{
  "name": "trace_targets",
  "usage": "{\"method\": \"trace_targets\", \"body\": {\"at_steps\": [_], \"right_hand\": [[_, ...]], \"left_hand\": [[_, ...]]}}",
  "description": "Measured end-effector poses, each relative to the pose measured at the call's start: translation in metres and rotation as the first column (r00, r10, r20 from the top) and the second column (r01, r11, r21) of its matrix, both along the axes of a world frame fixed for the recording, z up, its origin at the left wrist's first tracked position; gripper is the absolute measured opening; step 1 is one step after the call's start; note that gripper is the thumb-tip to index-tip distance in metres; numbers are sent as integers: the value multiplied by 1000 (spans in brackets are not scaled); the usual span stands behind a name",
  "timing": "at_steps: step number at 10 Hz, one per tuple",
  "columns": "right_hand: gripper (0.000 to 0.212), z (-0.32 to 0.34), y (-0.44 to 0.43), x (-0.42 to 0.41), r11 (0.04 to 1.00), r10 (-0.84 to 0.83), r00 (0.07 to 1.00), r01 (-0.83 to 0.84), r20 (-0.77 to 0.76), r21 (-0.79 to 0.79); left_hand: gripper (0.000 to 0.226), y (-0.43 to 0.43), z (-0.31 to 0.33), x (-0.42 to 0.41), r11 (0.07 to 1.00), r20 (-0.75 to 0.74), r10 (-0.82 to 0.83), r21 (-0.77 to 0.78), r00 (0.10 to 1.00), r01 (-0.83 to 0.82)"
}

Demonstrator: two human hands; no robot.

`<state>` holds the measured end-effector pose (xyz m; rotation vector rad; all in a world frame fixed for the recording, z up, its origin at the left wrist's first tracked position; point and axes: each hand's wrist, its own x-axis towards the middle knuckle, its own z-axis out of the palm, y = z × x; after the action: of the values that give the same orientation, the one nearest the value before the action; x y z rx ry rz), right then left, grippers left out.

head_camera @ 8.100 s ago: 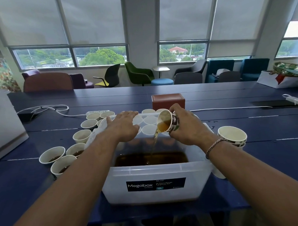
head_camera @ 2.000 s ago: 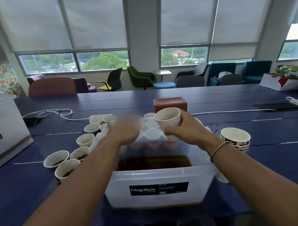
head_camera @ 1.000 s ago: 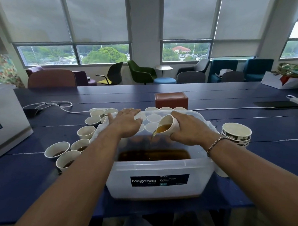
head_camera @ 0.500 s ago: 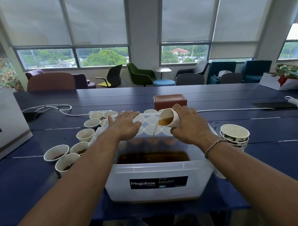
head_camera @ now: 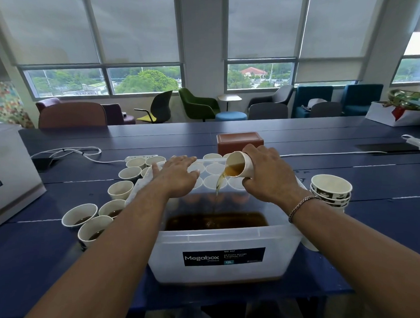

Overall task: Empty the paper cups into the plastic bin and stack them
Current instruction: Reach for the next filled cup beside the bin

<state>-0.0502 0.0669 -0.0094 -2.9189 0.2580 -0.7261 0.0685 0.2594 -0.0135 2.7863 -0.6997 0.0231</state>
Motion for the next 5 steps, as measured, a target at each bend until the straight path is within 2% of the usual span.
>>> {"method": "trace_targets", "body": {"at_steps": [5], "right_hand": [[68,4,5,-1,998,-27,999,29,32,-63]], "left_hand": [[53,-1,-2,2,1000,3,5,2,1000,-5]]}}
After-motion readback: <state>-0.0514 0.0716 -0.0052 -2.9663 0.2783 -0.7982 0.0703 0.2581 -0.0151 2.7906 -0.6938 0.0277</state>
